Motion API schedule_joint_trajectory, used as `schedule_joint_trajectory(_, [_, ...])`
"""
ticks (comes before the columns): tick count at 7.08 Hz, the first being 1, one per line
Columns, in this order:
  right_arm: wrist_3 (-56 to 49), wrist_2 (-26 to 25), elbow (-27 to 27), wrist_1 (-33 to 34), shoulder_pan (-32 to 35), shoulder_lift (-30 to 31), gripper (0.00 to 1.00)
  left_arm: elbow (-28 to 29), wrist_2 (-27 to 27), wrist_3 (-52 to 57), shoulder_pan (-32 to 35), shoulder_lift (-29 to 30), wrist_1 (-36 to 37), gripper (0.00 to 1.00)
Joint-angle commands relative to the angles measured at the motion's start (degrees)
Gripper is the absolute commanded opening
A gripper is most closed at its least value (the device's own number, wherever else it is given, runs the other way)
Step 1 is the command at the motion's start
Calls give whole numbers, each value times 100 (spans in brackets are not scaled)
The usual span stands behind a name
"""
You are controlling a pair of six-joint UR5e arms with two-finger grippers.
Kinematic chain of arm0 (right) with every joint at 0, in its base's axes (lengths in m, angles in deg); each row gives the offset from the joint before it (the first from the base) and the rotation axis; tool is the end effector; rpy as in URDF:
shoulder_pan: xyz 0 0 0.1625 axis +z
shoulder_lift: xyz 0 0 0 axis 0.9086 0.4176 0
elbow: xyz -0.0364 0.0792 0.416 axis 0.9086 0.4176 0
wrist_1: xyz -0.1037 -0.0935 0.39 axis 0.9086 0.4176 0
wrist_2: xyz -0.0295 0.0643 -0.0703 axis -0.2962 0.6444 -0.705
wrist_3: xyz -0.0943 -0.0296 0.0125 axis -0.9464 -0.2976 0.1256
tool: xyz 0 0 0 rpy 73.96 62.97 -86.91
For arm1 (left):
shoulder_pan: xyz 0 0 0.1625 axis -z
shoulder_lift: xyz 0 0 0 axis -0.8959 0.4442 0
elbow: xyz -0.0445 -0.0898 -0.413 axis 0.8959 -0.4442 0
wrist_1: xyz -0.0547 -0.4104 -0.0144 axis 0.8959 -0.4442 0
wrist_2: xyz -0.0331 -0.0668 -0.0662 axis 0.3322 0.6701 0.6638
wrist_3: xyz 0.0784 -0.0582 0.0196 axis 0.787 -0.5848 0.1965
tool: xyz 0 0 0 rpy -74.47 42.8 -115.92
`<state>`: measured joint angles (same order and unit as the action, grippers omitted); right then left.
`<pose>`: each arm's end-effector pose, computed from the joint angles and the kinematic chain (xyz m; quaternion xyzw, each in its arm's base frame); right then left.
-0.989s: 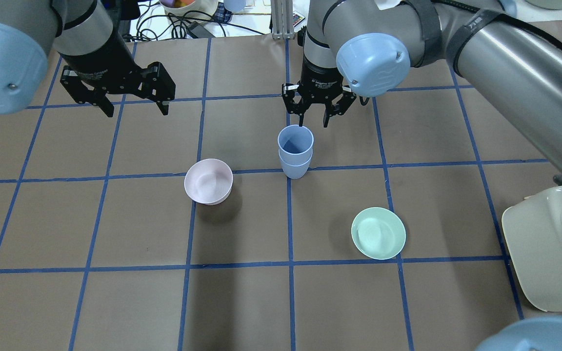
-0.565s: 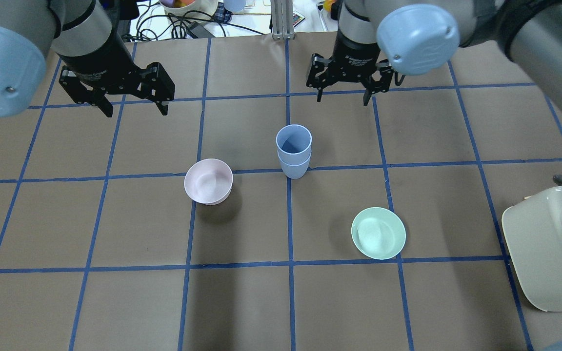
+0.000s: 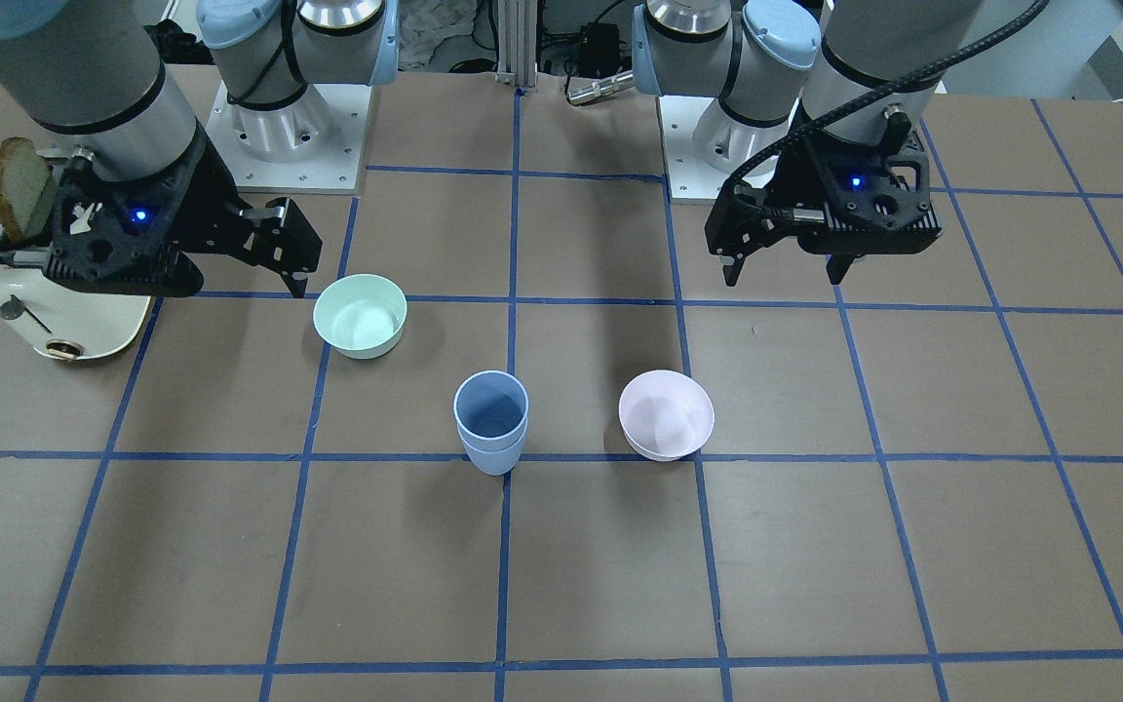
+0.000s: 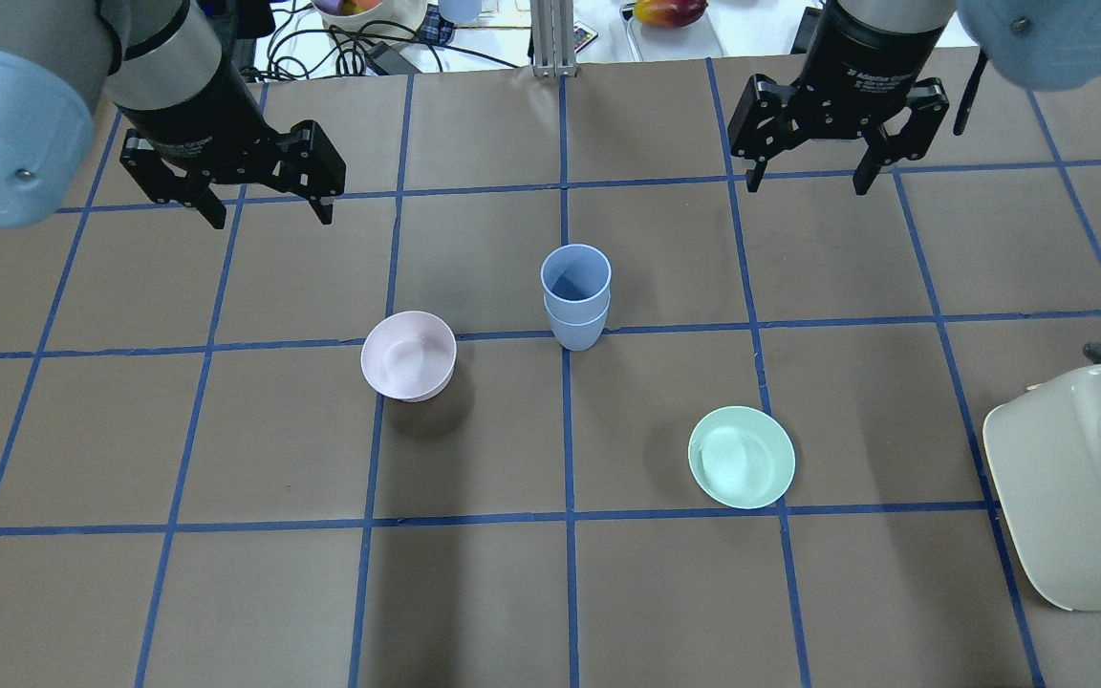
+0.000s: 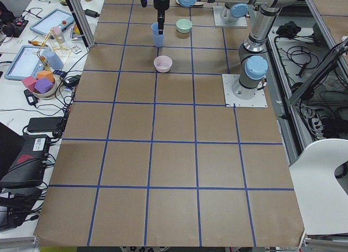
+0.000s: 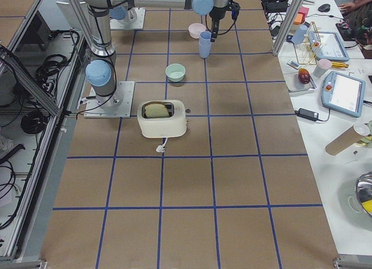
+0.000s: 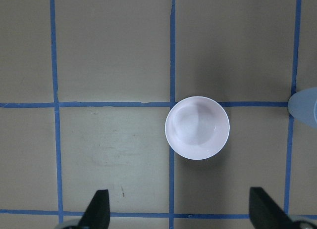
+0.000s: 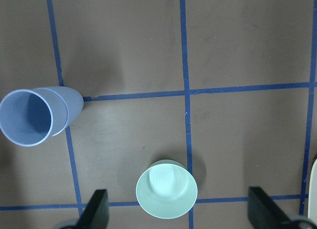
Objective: Stack blue cups with both arms
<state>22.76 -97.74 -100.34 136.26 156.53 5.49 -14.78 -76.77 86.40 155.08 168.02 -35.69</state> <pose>0.1488 -0.5297 0.4882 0.0214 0.9991 0.0307 0.0202 -0.1427 -0.5060 0.4886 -0.0082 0.9994 -0.0276 0.0165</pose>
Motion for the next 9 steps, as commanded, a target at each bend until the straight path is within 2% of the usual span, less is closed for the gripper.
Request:
schedule_joint_trajectory(1, [-113,-9,-274,-79,-33,151,100,18,111,-3,-22,46,-9,100])
schedule_joint_trajectory(3, [-17,-26,-417,-61,-34,397,100,18,165,6,-13,11,-9,100])
schedule_joint_trajectory(9, [1,-44,-417,-123,-86,424,100,-17,138,6,-4,-69,-45,100])
